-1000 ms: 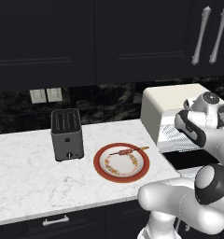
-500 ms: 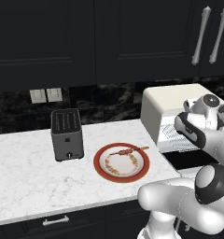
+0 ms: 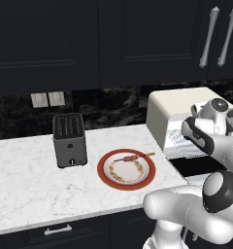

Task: Pick up the kebab skewer and baguette bread, and place them inside the toaster oven. Close the toaster oven door and start by setting the timer.

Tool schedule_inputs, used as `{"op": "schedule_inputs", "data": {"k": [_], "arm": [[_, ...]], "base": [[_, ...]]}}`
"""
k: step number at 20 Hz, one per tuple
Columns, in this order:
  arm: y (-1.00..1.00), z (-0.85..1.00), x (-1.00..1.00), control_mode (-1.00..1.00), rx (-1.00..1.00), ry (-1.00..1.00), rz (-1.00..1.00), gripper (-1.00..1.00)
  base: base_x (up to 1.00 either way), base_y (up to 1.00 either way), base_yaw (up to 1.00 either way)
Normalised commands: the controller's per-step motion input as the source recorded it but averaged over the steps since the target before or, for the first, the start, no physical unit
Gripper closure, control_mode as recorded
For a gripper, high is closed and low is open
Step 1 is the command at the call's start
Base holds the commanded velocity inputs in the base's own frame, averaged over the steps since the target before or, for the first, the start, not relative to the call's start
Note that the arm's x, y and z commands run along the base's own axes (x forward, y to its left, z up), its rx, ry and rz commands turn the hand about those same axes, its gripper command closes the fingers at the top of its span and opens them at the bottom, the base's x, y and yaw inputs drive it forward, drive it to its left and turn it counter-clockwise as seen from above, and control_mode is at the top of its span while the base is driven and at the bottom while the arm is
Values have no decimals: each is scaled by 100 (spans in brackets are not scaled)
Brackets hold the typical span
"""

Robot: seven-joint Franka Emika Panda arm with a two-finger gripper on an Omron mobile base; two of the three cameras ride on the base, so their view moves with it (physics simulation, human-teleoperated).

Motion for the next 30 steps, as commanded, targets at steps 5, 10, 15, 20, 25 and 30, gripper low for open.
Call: {"op": "schedule_inputs", "data": {"k": [5,10,15,20,25,30], "arm": [[0,0,-14,-100,0,0,0,-100],[0,2,-40,-100,0,0,0,-100],[7,0,-18,-100,0,0,0,-100],[33,1,-2,-100,0,10,0,-100],[50,0,0,-100,0,10,0,-100],[57,0,0,-100,0,8,0,-100]], "base": [[0,0,0],[0,0,0],[0,0,0],[0,0,0],[0,0,0],[0,0,0]]}}
